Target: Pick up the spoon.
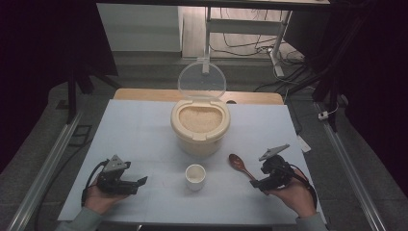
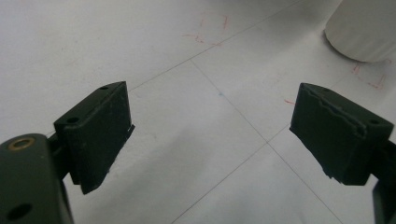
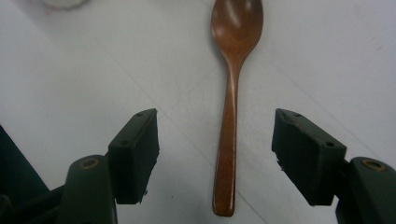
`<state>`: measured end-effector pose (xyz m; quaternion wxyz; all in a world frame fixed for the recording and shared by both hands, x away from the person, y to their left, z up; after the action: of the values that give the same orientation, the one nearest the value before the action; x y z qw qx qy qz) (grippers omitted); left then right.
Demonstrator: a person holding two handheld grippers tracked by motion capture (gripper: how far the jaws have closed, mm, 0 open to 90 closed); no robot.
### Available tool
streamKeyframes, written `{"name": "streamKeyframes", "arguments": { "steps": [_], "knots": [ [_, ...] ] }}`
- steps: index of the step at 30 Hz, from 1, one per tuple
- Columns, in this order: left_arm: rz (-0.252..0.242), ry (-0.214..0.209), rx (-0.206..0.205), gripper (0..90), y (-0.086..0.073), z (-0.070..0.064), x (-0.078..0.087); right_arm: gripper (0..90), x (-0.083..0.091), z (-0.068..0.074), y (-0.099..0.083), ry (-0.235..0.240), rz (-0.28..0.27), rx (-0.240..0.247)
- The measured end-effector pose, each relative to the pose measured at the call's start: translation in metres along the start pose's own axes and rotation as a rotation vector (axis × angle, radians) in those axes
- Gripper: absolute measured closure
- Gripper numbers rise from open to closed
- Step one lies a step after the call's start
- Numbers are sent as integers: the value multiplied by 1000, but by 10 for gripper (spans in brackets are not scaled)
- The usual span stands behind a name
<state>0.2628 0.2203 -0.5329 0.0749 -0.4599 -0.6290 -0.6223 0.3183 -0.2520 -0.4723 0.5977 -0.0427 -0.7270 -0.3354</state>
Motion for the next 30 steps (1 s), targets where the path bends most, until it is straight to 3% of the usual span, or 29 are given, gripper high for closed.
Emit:
{"name": "streamKeyframes", "arguments": {
  "steps": [6,13,20,26,30],
  "knots": [
    [12,3,-6,121,-1,0,-2,380,-11,-2,-2,11,74,3],
    [18,8,-14,121,-1,0,-3,495,-24,-5,-5,-21,167,-12],
    [24,8,-18,119,-2,0,-4,579,-36,-8,-5,-17,201,-15],
    [24,8,-19,119,-2,0,-4,653,-42,-6,0,-29,225,16],
    [28,8,-22,119,-2,0,-4,749,-44,-6,2,-30,226,14]
  ]
}}
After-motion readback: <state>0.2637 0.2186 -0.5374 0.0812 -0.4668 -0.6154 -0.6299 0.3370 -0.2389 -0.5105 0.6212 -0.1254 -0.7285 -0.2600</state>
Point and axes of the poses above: each handheld gripper's, and its own axes: x roughly backward along the jaws, y roughly out of its top, z roughly to its left, the point moved 2 cm from there along -x, roughly forward along the jaws, and after that the axes turned 9 degrees about x, right-handed, at the moved point
